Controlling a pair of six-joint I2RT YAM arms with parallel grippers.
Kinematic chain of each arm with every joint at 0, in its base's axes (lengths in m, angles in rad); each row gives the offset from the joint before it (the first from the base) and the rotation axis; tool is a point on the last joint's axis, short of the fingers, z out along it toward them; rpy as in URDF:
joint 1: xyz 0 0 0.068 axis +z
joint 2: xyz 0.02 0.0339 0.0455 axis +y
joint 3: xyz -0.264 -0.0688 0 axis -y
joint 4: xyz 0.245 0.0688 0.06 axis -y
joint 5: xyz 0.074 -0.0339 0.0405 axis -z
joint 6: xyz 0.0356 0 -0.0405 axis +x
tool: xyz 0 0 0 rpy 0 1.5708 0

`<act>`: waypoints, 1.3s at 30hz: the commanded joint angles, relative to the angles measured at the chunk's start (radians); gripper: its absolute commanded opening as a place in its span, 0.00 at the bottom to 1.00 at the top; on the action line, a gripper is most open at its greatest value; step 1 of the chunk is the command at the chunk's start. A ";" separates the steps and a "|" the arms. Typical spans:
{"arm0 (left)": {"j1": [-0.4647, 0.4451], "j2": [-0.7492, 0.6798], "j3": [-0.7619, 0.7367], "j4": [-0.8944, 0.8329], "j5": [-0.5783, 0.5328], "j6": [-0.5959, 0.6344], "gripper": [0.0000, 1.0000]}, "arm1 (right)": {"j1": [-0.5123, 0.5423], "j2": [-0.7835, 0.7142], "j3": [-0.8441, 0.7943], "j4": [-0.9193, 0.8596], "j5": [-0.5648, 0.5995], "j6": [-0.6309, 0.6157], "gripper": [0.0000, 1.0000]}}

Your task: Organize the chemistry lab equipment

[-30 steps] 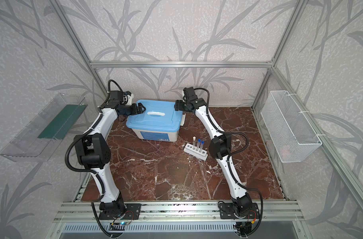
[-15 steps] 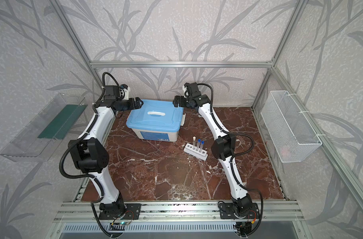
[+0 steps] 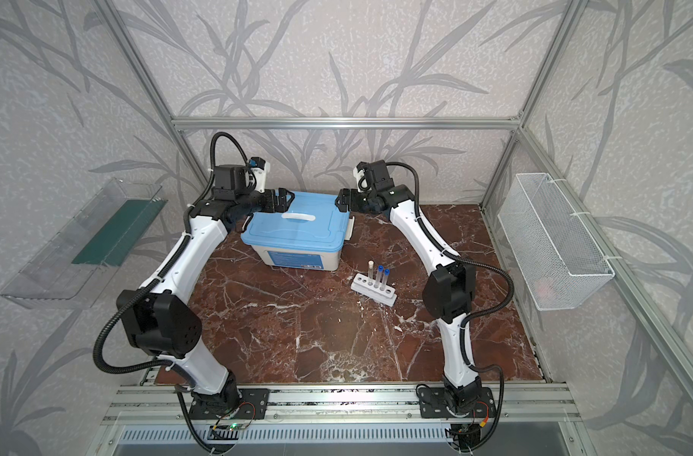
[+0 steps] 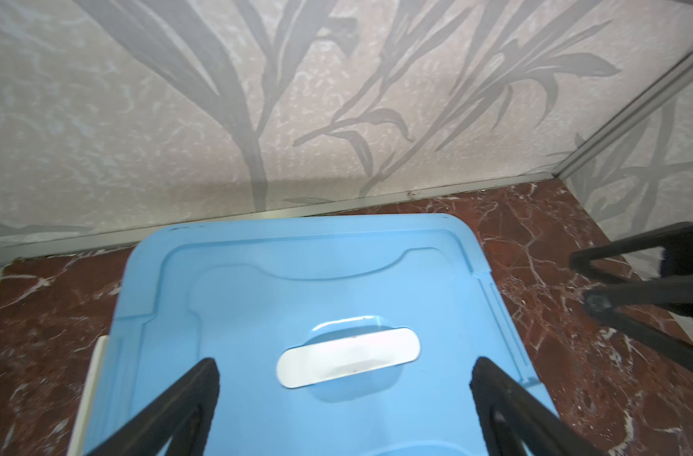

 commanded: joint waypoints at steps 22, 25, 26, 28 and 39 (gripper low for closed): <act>0.112 0.065 -0.153 0.127 0.034 -0.055 0.99 | 0.029 -0.069 -0.178 0.137 -0.014 0.056 0.84; 0.119 0.070 -0.160 0.128 0.032 -0.048 1.00 | 0.029 -0.066 -0.170 0.136 -0.014 0.057 0.84; 0.124 0.073 -0.159 0.129 0.036 -0.048 0.99 | 0.031 -0.064 -0.169 0.136 -0.014 0.057 0.84; 0.134 0.081 -0.160 0.129 0.039 -0.050 0.99 | 0.031 -0.063 -0.167 0.133 -0.009 0.059 0.84; 0.174 0.118 -0.153 0.118 0.054 -0.034 1.00 | 0.031 -0.090 -0.178 0.121 0.008 0.050 0.92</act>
